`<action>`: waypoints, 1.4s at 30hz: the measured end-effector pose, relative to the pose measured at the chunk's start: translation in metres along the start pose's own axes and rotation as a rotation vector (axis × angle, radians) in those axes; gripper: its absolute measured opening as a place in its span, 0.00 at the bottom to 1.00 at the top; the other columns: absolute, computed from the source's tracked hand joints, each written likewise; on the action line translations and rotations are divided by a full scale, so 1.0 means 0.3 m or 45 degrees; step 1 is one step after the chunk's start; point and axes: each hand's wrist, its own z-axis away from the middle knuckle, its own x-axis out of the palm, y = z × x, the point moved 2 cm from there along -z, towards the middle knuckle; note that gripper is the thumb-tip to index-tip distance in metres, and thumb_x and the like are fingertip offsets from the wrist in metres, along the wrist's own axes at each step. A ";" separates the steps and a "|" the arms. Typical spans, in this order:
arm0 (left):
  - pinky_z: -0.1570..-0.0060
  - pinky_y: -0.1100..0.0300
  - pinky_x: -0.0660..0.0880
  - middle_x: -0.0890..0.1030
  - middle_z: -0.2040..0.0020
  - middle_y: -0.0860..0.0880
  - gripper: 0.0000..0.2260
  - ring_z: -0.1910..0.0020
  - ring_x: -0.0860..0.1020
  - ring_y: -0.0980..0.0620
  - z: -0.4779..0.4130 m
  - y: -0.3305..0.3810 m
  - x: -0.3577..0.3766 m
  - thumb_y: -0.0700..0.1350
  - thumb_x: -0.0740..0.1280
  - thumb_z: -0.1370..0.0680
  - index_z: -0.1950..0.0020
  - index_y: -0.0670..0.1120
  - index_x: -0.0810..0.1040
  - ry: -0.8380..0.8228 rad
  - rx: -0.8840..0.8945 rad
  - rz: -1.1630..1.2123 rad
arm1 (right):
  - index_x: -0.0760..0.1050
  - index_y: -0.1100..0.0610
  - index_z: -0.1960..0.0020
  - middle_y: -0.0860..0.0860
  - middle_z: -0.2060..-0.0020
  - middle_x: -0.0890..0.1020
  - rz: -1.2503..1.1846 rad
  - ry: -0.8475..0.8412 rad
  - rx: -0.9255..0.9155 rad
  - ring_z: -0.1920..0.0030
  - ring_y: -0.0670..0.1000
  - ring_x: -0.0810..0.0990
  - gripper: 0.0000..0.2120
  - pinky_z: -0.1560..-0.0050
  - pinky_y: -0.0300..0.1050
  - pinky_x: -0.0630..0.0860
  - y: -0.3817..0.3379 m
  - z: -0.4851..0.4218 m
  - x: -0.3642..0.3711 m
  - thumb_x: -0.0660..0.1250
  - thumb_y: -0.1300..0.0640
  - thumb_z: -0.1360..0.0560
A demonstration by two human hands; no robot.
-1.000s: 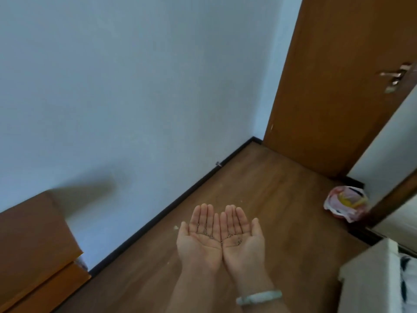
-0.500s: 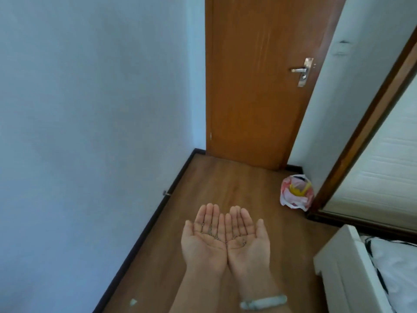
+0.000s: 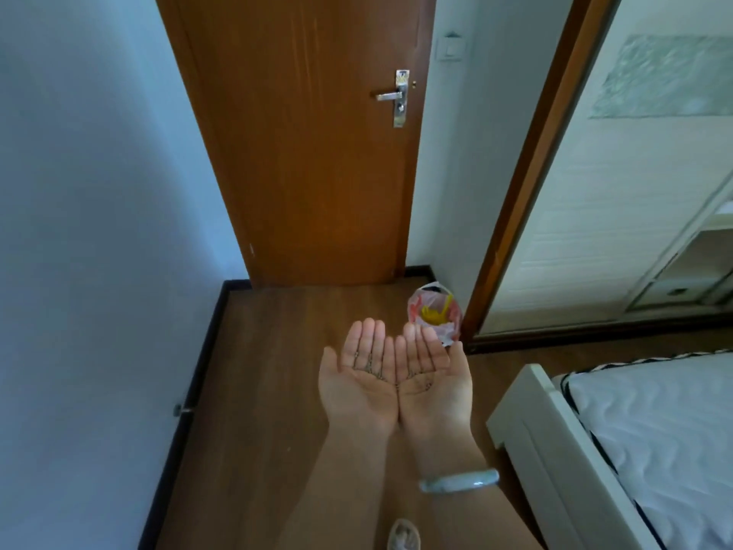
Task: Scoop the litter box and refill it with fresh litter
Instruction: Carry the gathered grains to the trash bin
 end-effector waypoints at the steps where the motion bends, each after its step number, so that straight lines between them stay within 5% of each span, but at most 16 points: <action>1: 0.42 0.52 0.72 0.82 0.46 0.44 0.22 0.42 0.77 0.46 -0.062 -0.011 0.032 0.54 0.50 0.18 0.45 0.42 0.78 -0.010 -0.006 -0.017 | 0.77 0.60 0.44 0.56 0.49 0.84 -0.019 0.002 -0.011 0.49 0.53 0.83 0.20 0.46 0.47 0.77 -0.017 -0.063 0.021 0.55 0.46 0.20; 9: 0.38 0.52 0.70 0.84 0.50 0.45 0.23 0.44 0.78 0.47 -0.582 -0.085 0.320 0.56 0.49 0.18 0.47 0.42 0.78 -0.029 -0.040 -0.107 | 0.77 0.61 0.43 0.58 0.47 0.83 -0.070 0.044 -0.054 0.46 0.55 0.82 0.23 0.40 0.48 0.74 -0.179 -0.586 0.234 0.56 0.44 0.20; 14: 0.46 0.53 0.73 0.83 0.49 0.45 0.24 0.49 0.80 0.47 -0.856 -0.123 0.479 0.57 0.49 0.18 0.46 0.43 0.78 -0.012 -0.103 -0.098 | 0.76 0.61 0.40 0.58 0.45 0.82 -0.083 0.093 -0.051 0.43 0.57 0.80 0.24 0.35 0.51 0.71 -0.255 -0.869 0.349 0.54 0.43 0.20; 25: 0.46 0.54 0.74 0.84 0.51 0.44 0.24 0.49 0.80 0.47 -1.587 -0.230 0.627 0.56 0.48 0.18 0.45 0.42 0.78 0.029 -0.368 -0.264 | 0.78 0.60 0.45 0.56 0.49 0.84 -0.166 0.292 -0.275 0.47 0.54 0.83 0.21 0.38 0.50 0.73 -0.323 -1.525 0.443 0.55 0.45 0.20; 28: 0.44 0.53 0.75 0.84 0.50 0.43 0.25 0.45 0.79 0.46 -1.813 -0.272 0.625 0.56 0.49 0.18 0.45 0.41 0.78 0.068 -0.470 -0.323 | 0.78 0.61 0.45 0.57 0.50 0.84 -0.229 0.384 -0.336 0.49 0.55 0.83 0.20 0.40 0.50 0.73 -0.321 -1.725 0.435 0.55 0.48 0.19; 32: 0.56 0.55 0.81 0.84 0.49 0.42 0.25 0.52 0.83 0.47 -2.100 -0.372 0.626 0.57 0.49 0.18 0.46 0.41 0.79 0.078 -0.594 -0.406 | 0.79 0.61 0.49 0.57 0.50 0.84 -0.311 0.503 -0.393 0.49 0.54 0.83 0.19 0.42 0.49 0.76 -0.356 -1.995 0.397 0.56 0.49 0.20; 36: 0.47 0.54 0.77 0.84 0.49 0.43 0.25 0.48 0.81 0.47 -2.355 -0.502 0.593 0.57 0.49 0.18 0.46 0.41 0.79 0.102 -0.642 -0.480 | 0.79 0.61 0.51 0.57 0.52 0.84 -0.343 0.536 -0.466 0.50 0.54 0.84 0.19 0.49 0.47 0.81 -0.399 -2.259 0.300 0.56 0.49 0.19; 42: 0.48 0.54 0.78 0.85 0.51 0.44 0.24 0.49 0.81 0.47 -2.663 -0.676 0.417 0.56 0.51 0.18 0.47 0.41 0.79 0.099 -0.649 -0.489 | 0.78 0.61 0.51 0.58 0.51 0.84 -0.390 0.515 -0.514 0.47 0.54 0.83 0.18 0.43 0.48 0.76 -0.401 -2.585 0.050 0.55 0.49 0.19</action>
